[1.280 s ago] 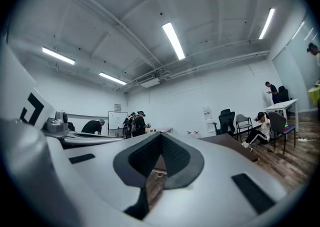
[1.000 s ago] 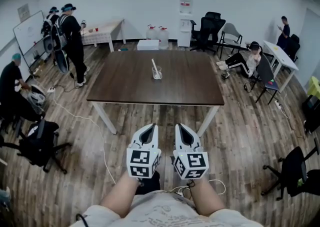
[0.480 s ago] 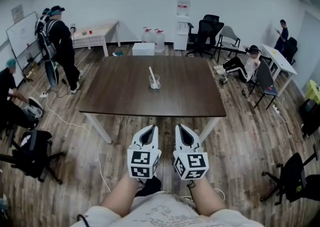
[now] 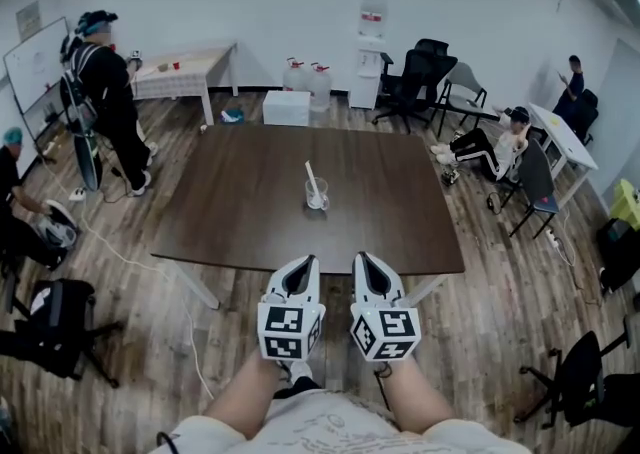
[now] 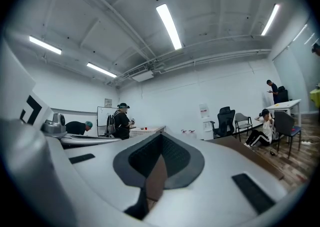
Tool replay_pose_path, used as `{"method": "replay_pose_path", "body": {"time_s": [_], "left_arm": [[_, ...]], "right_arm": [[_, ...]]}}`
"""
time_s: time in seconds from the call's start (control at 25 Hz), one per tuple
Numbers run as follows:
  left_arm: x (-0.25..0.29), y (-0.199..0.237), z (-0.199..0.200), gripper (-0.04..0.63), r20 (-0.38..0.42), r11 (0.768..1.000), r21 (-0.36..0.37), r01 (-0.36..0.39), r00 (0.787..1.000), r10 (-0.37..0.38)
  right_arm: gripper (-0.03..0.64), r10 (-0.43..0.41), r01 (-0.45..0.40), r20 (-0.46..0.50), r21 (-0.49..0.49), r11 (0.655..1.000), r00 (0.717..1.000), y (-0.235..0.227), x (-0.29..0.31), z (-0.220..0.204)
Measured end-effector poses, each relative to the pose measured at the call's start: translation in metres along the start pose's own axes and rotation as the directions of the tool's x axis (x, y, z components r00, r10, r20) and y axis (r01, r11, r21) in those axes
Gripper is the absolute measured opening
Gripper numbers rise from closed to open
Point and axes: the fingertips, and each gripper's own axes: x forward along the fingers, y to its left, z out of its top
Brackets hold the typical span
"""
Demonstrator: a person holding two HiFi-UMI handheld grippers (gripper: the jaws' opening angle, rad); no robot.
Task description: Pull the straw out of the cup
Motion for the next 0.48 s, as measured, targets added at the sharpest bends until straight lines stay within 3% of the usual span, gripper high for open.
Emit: {"method": "replay_pose_path", "body": {"time_s": [0.48], "left_arm": [[0.100, 0.105, 0.000, 0.000, -0.039, 0.997, -0.079, 0.015, 0.999, -0.018]], "right_arm": [[0.012, -0.008, 0.005, -0.051, -0.064, 0.998, 0.999, 0.004, 0.144, -0.013]]}}
